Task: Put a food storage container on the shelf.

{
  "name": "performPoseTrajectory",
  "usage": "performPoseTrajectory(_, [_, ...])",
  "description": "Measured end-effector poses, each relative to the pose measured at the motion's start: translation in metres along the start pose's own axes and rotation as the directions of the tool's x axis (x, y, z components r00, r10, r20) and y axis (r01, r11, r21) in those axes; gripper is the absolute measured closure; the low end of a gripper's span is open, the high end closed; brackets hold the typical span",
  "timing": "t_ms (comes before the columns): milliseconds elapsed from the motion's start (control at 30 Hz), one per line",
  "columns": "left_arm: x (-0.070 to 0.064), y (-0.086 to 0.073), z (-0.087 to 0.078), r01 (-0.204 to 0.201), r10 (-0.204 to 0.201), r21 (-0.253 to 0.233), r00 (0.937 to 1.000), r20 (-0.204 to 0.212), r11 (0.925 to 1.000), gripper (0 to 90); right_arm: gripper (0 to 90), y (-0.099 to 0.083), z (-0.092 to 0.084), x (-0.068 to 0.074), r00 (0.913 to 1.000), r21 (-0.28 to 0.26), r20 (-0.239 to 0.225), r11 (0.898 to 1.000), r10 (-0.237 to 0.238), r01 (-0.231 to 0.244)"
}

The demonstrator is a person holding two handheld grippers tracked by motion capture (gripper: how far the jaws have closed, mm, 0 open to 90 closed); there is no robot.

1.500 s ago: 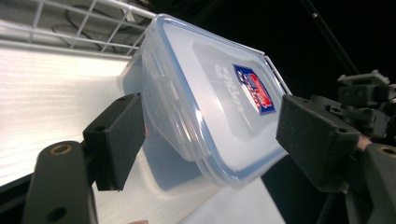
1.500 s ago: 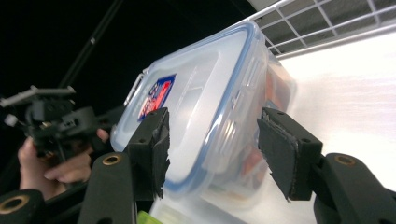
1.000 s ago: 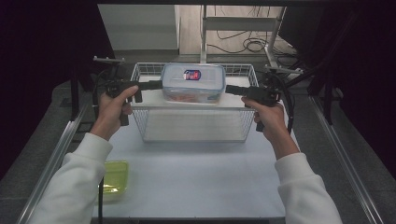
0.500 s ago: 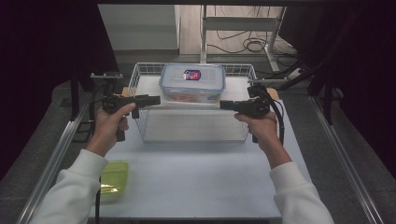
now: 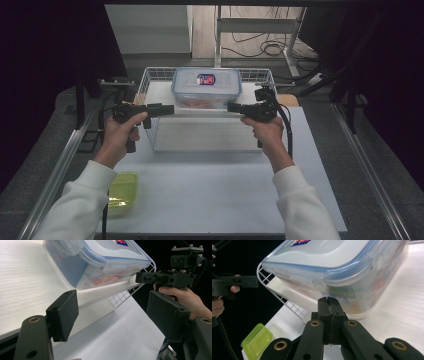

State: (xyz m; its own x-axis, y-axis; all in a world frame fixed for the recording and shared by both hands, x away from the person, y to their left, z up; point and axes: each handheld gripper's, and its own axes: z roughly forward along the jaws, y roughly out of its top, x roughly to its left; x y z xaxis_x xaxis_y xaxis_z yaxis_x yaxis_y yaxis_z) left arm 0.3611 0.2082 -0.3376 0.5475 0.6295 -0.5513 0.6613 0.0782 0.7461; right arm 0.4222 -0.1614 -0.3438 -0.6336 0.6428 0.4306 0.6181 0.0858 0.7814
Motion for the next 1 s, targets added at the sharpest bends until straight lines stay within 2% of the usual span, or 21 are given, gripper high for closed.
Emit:
performPoseTrajectory(333, [-0.001,-0.002,0.001,0.004,-0.004,0.003,1.0,0.004,1.0,24.2,89.1,0.0,-0.002,-0.001,0.9999,-0.008,-0.007,1.0,0.014,-0.014])
performPoseTrajectory(467, [-0.003,-0.007,-0.001,-0.007,0.007,0.011,1.0,0.005,0.9999,24.2,89.1,-0.004,-0.006,0.002,0.9997,-0.003,-0.022,1.0,-0.002,0.001])
performPoseTrajectory(567, [-0.008,-0.014,-0.005,-0.013,0.013,0.009,0.9997,0.022,0.9999,24.2,89.1,-0.009,-0.014,0.005,0.999,-0.003,-0.043,1.0,-0.01,0.01])
performPoseTrajectory(633, [-0.012,-0.023,-0.007,-0.015,0.015,0.009,0.9984,0.055,0.9998,24.2,89.1,-0.013,-0.021,0.006,0.9986,-0.001,-0.052,1.0,-0.012,0.012])
performPoseTrajectory(667, [-0.012,-0.023,-0.007,-0.015,0.015,0.009,0.9984,0.055,0.9998,24.2,89.1,-0.013,-0.021,0.006,0.9986,-0.001,-0.052,1.0,-0.012,0.012])
performPoseTrajectory(733, [-0.019,-0.037,-0.009,-0.052,0.051,0.02,0.9977,0.044,0.9984,24.2,89.1,-0.022,-0.031,0.008,0.9979,0.002,-0.063,1.0,-0.018,0.018])
performPoseTrajectory(800, [-0.021,-0.047,-0.011,-0.053,0.051,0.023,0.9969,0.059,0.9983,24.3,89.1,-0.031,-0.038,0.01,0.996,-0.004,-0.089,1.0,-0.009,0.008])
performPoseTrajectory(867, [-0.023,-0.059,-0.011,-0.051,0.049,0.03,0.9971,0.057,0.9982,24.3,89.0,-0.039,-0.043,0.012,0.9927,-0.01,-0.12,1.0,0.008,-0.009])
performPoseTrajectory(967, [-0.025,-0.078,-0.013,-0.05,0.047,0.037,0.9969,0.062,0.9981,24.5,88.9,-0.056,-0.05,0.015,0.9914,0.001,-0.131,1.0,-0.007,0.007])
performPoseTrajectory(1000, [-0.025,-0.078,-0.013,-0.05,0.047,0.037,0.9969,0.062,0.9981,24.5,88.6,-0.062,-0.052,0.015,0.9905,0.003,-0.137,1.0,-0.005,0.005])
